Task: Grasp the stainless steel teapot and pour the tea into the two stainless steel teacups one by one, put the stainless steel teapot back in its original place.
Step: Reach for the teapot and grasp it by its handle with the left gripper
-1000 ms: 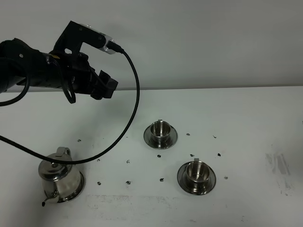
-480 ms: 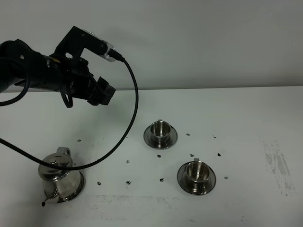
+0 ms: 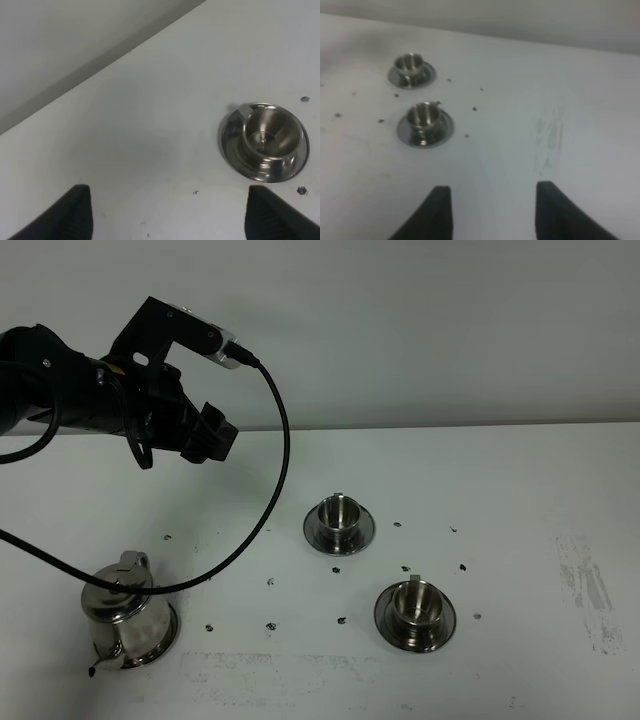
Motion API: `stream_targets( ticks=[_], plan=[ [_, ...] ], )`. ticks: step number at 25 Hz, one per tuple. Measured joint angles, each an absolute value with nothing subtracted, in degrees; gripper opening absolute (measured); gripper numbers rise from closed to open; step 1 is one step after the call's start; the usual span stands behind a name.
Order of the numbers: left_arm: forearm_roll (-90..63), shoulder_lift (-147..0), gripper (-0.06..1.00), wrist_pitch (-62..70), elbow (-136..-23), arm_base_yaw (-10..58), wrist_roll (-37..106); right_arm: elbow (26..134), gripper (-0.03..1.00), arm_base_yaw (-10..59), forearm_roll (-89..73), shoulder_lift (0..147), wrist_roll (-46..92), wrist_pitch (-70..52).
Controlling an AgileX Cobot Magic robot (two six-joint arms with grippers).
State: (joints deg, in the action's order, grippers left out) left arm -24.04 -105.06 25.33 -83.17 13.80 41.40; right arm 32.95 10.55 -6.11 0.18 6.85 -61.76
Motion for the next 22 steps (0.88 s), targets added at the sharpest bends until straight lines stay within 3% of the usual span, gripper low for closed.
stream_targets(
  ticks=[14,22],
  plan=[
    [-22.79,-105.06,0.64,25.43,-83.17,11.21,40.26,29.92,0.31,10.33,-4.74,-0.35,3.51,-63.76],
    [-20.78,-105.06,0.64,27.23,-83.17,10.02,36.25,29.92,0.26,-1.29,-5.64,-0.35,3.51,-63.76]
  ],
)
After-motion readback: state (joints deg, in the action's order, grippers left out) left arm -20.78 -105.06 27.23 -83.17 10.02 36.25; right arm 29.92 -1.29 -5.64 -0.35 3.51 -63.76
